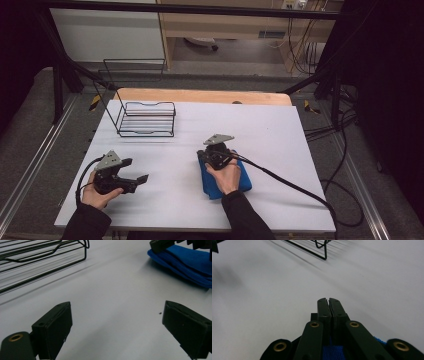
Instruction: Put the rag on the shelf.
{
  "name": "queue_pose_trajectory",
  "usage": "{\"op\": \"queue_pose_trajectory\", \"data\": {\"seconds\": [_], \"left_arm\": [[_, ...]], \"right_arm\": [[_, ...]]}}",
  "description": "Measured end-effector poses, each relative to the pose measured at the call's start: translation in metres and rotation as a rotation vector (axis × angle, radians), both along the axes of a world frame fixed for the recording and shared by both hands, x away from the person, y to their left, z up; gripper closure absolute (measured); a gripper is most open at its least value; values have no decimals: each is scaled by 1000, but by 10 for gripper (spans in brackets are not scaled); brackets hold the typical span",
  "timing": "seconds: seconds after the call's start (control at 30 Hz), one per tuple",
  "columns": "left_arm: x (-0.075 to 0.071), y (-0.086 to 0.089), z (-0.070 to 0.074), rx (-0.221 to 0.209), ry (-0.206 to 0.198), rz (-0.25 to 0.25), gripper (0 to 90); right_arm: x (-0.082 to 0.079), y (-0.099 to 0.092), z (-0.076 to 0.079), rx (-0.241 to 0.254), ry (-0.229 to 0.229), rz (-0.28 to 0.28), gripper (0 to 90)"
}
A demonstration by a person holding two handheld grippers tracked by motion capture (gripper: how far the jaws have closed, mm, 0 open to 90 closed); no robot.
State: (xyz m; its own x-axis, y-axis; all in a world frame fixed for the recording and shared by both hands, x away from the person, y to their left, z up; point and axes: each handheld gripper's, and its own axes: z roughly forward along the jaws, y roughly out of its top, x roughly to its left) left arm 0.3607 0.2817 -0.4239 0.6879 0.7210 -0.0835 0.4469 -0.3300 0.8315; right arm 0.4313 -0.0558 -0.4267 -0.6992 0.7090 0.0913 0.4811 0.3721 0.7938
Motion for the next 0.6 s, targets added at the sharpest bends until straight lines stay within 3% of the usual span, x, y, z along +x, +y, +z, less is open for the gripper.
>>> {"op": "queue_pose_trajectory", "data": {"seconds": [0.27, 0.33, 0.43, 0.5, 0.6], "left_arm": [[0, 0, 0, 0, 3, -1, 93], [0, 0, 0, 0, 4, 0, 93], [-1, 0, 0, 2, 5, 2, 91], [-1, -1, 0, 2, 4, 1, 87], [-1, -2, 0, 4, 8, 5, 84]], "right_arm": [[15, 20, -17, 12, 39, -17, 844], [13, 20, -15, 21, 37, -6, 722], [8, 15, -1, 37, -19, 2, 467], [5, 8, 11, 23, -43, 14, 358], [-1, -12, 26, 15, -53, 4, 279]]}}
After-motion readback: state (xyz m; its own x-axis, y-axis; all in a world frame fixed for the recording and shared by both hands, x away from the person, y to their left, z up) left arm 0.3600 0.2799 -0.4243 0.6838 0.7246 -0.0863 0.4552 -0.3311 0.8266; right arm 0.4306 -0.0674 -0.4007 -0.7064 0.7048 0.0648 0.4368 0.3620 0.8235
